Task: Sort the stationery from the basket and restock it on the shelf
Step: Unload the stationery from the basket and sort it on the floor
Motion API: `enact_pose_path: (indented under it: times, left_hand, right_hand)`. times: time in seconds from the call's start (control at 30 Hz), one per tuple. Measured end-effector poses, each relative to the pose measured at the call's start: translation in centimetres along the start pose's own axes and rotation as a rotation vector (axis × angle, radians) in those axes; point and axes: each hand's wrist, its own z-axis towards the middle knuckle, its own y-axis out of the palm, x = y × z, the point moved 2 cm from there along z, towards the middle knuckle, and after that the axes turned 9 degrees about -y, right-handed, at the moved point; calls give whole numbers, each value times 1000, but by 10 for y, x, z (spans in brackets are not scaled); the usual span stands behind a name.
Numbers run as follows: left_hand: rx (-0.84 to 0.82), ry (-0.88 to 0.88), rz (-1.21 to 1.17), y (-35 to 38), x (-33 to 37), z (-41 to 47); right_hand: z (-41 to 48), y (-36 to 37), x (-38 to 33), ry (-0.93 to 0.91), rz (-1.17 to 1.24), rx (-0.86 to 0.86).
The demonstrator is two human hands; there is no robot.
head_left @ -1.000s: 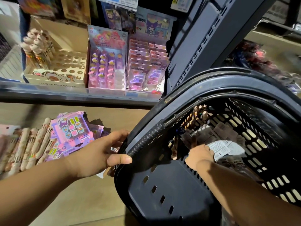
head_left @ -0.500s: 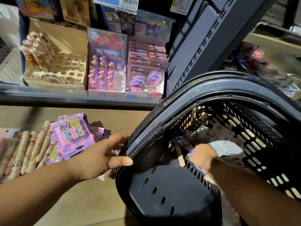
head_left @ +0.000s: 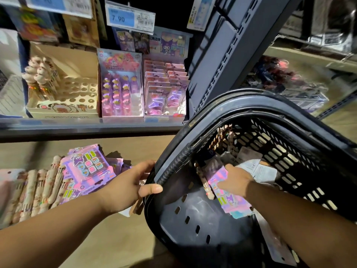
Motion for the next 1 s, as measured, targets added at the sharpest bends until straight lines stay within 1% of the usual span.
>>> enact_pose_path:
  times: [0.1,0.23,0.3,0.4,0.5,0.57,0.7,0.73,0.8,0.83,0.87,0.9,0.93,1.0]
  left_hand:
    - [16,-3,50,-1,-4,2]
    - [33,19,135,-1,-7,6]
    - [19,19,175,-2,-8,8]
    - [4,-3,215,-4,-9,8]
    - [18,-22,269,-4,-5,5]
    - [31,-25,307,-1,1,1]
    - [50,-27,307,3,10,-11]
    - [61,-1,284,5,14,-15]
    - [109,127,251,10,23,-27]
    - [163,193,257,14,28,-35]
    - [226,212,270,20,30,-43]
    - [273,204,249,26,32,-50]
    - [273,134,179,33,30,-58]
    - [155,-100,14,44,28,-75]
  right_hand:
    - [-17,-2,-4,5,44,-21]
    - [-41,-3,-9,36,41,-42]
    - [-56,-9,-15,52,103,-26]
    - [-86,-23,-27,110,308,-2]
    - [-122,-40,-40,172,504,-13]
    - [-147,-55,-55,160,595,-4]
    - [-182,-63,-66,119,912,67]
    - [-187,-59,-68,113,951,77]
    - [-200,-56,-74,107,1030,94]
    - [-207,-55,-78,97,1105,106]
    - [-213,-55,-83,62,1179,110]
    - [-219,-55,-88,22,1241,90]
    - [-226,-57,-96,-24,1300,42]
    - [-238,-58,-109,-94,1409,-43]
